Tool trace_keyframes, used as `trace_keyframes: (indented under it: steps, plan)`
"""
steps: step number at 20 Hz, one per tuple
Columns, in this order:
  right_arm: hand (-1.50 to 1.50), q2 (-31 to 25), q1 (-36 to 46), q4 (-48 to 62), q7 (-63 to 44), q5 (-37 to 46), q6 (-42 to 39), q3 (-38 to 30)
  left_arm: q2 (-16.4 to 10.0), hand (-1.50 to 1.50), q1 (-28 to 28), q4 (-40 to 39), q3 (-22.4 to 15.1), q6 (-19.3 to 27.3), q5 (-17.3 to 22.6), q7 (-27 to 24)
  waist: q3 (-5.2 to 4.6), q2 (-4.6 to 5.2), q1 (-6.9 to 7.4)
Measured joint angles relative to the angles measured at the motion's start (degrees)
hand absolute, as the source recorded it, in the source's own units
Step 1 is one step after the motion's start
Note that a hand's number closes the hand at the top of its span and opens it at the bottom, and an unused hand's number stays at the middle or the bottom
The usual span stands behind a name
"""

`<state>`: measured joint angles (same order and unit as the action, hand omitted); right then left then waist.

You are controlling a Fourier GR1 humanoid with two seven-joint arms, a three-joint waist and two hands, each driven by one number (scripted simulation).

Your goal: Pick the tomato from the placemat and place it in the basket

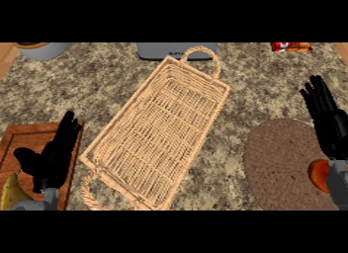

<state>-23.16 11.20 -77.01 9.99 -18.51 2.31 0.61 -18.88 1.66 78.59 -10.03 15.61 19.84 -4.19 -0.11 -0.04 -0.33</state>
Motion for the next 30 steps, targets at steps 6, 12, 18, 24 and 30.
trace_keyframes:
  steps: [6,12,18,24,30]
  plan:
    - [1.5,-2.19,0.84,-8.05,4.63,-2.43,-20.61,10.01,-6.18,0.0,4.8,2.65,-0.51,-1.42,-5.56,-2.07,0.4,-0.82,0.82]
    - [-1.5,0.28,-8.25,-17.58,8.18,-9.66,-36.14,19.8,-10.9,0.0,7.18,4.26,-0.61,-2.91,-8.78,-2.46,0.57,-1.12,-1.76]
    - [-1.5,-9.38,-17.91,-36.21,14.14,-3.43,-37.65,12.75,-13.83,0.0,6.84,5.95,0.65,-3.68,-9.4,-1.22,0.19,-1.5,-4.11]
    - [-1.5,-20.74,-15.49,-43.65,13.53,5.59,-34.7,-4.39,-14.89,0.0,6.98,7.27,1.13,-4.12,-9.48,-0.19,0.05,-1.34,-4.09]
    - [-1.5,-35.39,-12.96,-47.69,13.77,15.16,-40.29,-15.42,-14.29,0.0,7.02,8.38,0.31,-4.19,-10.18,-0.03,0.08,-0.91,-2.88]
